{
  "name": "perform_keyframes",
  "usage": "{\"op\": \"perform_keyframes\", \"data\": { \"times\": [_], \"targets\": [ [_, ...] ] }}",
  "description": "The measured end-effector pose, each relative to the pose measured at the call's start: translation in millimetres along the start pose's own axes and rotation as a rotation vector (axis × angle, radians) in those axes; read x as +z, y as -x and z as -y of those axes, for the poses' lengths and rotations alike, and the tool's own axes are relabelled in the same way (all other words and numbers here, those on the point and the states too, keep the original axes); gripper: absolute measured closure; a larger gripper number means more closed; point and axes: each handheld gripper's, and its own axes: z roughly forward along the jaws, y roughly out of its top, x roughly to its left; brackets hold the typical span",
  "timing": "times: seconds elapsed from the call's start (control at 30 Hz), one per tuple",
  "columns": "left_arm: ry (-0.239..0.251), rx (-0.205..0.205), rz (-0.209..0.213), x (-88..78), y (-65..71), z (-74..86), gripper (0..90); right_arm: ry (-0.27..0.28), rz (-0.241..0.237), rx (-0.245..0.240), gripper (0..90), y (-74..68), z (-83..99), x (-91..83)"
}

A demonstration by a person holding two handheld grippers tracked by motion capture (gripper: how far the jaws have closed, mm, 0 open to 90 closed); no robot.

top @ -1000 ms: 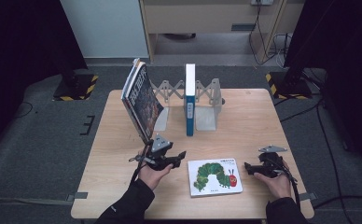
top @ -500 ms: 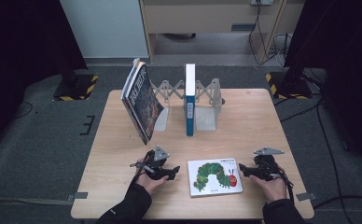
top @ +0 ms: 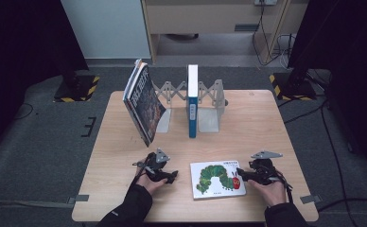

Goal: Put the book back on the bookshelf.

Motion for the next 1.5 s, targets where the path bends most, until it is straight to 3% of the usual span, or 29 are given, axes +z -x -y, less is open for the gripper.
{"op": "perform_keyframes", "data": {
  "times": [0.43, 0.87, 1.1, 1.23, 1.5],
  "targets": [
    [0.067, 0.015, 0.021, 4.0, -5.2, 9.4, 8.0, -0.025, -0.056, -0.003, 45.7, -14.5, -1.0, 10.7],
    [0.052, -0.003, 0.008, 5.8, -6.0, 8.7, 0.9, -0.024, -0.061, -0.001, 44.8, -18.1, -4.0, 14.4],
    [0.049, -0.021, -0.008, 4.7, -3.6, 9.3, 1.0, -0.018, -0.064, -0.001, 44.2, -19.6, -7.4, 18.6],
    [0.028, -0.04, -0.022, 2.0, 1.2, 7.1, 5.4, -0.014, -0.078, -0.005, 40.8, -19.2, -9.8, 20.9],
    [0.025, -0.021, 0.024, 1.1, 18.3, 3.3, 11.8, -0.014, -0.098, 0.001, 36.6, -18.2, -5.8, 14.1]
  ]
}}
